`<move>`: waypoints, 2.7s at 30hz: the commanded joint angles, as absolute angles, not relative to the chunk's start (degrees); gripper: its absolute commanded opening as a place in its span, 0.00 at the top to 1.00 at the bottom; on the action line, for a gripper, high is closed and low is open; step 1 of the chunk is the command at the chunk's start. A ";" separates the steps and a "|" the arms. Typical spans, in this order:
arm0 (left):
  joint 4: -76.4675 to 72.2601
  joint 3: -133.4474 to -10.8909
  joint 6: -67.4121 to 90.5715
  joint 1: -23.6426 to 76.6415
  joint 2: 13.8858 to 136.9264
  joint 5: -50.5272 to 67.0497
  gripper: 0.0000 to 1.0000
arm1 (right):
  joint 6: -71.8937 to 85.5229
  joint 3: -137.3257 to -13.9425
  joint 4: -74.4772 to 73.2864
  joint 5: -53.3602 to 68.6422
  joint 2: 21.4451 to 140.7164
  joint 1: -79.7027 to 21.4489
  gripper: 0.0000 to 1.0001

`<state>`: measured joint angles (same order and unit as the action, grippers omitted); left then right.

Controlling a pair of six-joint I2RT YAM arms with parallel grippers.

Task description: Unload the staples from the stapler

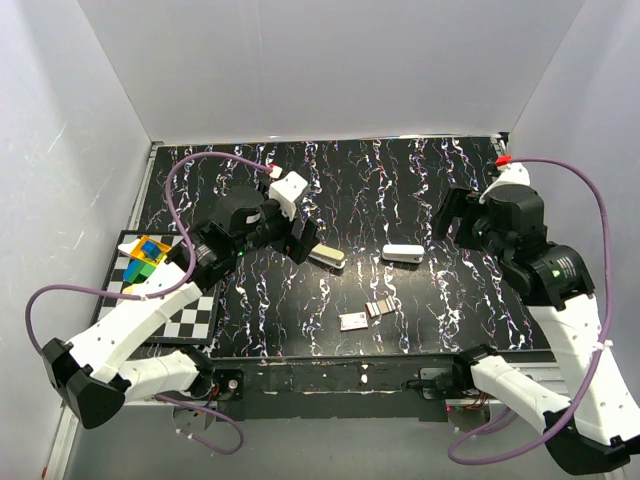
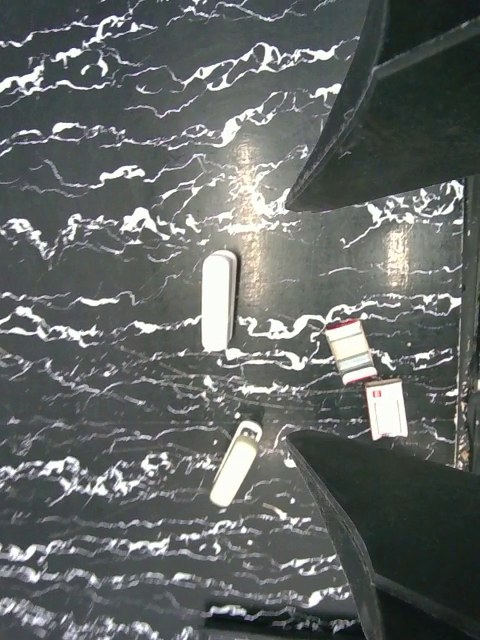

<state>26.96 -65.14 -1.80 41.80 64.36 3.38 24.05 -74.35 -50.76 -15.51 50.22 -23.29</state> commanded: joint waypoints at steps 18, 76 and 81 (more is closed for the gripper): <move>21.54 -63.37 -1.84 41.92 62.40 10.97 0.02 | 17.84 -66.72 -49.49 2.46 53.70 -24.69 0.11; 16.96 -78.75 7.65 32.87 111.01 4.48 1.00 | 49.13 -55.19 -10.55 0.71 89.55 -42.63 0.99; 17.49 -77.87 7.73 32.78 111.01 4.40 1.00 | 49.92 -57.21 -9.32 0.26 92.72 -42.98 0.99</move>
